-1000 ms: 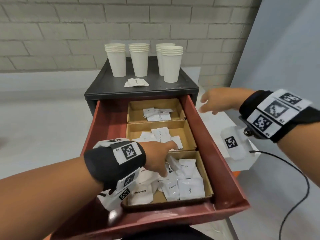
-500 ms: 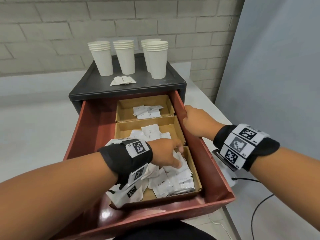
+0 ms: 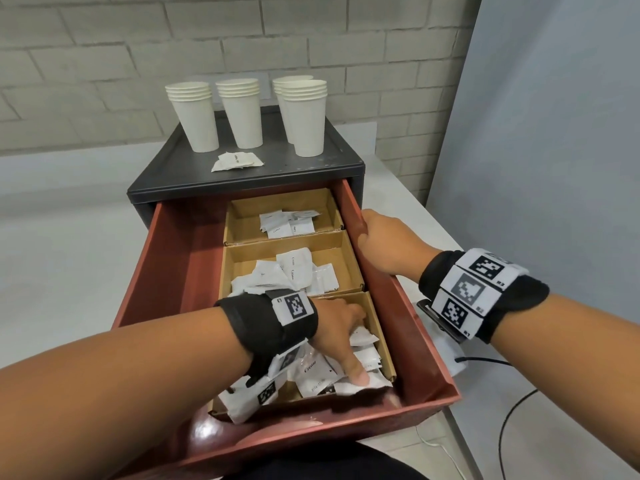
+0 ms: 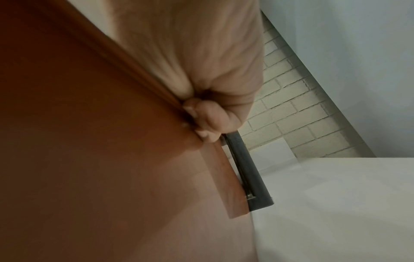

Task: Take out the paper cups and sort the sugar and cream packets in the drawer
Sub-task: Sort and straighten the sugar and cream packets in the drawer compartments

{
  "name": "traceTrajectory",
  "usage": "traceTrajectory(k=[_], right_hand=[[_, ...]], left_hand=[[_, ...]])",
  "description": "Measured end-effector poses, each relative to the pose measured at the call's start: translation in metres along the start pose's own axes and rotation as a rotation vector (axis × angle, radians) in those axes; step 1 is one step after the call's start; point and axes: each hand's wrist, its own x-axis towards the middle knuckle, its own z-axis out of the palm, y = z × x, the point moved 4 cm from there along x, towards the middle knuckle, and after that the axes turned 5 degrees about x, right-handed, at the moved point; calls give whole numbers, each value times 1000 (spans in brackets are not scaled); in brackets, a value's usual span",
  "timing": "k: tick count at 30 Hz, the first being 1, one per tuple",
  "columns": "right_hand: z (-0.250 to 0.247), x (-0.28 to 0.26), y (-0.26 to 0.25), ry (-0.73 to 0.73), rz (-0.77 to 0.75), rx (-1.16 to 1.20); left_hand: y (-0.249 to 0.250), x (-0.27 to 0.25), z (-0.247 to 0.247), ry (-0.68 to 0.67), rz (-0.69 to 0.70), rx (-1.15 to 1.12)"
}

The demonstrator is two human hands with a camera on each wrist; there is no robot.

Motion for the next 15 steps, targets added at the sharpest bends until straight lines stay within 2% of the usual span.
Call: traceTrajectory(k=[3,6,10,15], right_hand=[[0,1,0,5,-2,4],[0,1,1,7,-4,9],[1,2,2,-1,-2,24],[2,2,3,6,-2,36]], left_hand=[[-2,-2,-1,-69,-4,-80],[0,-5,4,-142,-10,-1],[6,0,7,-51,-24,24],[5,6,4,-52,-29,-70]])
